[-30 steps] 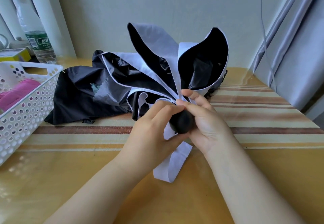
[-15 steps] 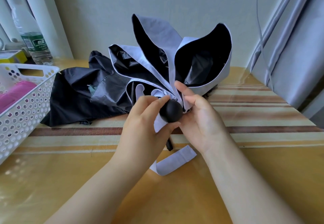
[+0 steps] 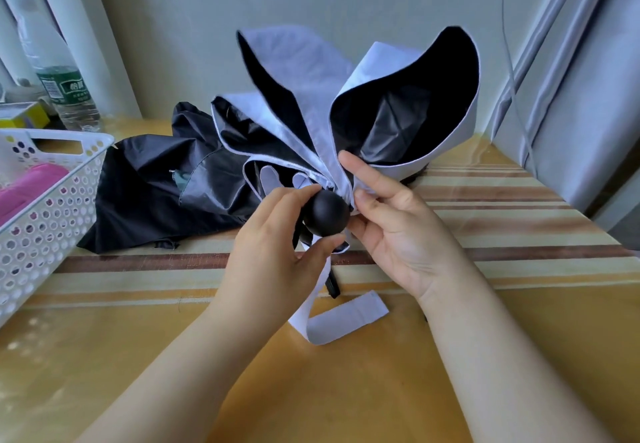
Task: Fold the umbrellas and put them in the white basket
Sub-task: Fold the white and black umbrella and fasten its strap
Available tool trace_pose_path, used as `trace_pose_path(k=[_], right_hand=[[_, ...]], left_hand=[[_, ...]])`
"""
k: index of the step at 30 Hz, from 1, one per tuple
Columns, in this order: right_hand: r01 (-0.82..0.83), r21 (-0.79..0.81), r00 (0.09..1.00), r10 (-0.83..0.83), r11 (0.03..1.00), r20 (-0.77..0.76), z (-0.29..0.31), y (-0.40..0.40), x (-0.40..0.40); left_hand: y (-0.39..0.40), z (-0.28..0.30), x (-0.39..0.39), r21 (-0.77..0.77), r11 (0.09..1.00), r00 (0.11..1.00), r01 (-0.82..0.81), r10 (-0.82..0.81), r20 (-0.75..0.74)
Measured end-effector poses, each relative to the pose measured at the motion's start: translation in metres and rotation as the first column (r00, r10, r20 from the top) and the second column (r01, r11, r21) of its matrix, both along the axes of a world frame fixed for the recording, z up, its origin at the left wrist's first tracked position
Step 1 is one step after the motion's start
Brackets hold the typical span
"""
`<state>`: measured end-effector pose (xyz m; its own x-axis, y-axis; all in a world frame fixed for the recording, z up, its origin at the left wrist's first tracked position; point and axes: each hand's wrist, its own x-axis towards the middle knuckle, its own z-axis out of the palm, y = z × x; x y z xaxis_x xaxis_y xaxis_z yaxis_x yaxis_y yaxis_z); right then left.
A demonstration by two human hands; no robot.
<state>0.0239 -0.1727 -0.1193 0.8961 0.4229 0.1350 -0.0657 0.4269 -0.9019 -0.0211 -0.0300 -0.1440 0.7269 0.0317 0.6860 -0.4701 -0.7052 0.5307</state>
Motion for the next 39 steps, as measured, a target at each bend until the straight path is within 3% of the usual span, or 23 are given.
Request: trace_pose_path(k=[7,21,27,39], right_hand=[[0.054,0.013,0.998,-0.054,0.998,0.040,-0.003,0.008,-0.001],[0.082,0.018,0.996,-0.081,0.996,-0.039,-0.004,0.008,0.000],[0.097,0.030,0.994,-0.096,0.995,-0.055,-0.001,0.005,0.001],[0.167,-0.015,0.986,-0.166,0.986,0.019,-0.011,0.018,-0.003]], left_hand=[[-0.002,-0.004,0.001,0.059,0.997,0.998,-0.042,0.040,0.047],[0.005,-0.004,0.001,0.160,0.987,0.991,0.008,-0.030,0.134],[0.005,-0.002,0.000,0.104,0.992,0.994,0.076,-0.084,0.073],[-0.001,-0.005,0.003,0.063,0.996,0.998,-0.055,0.052,0.048]])
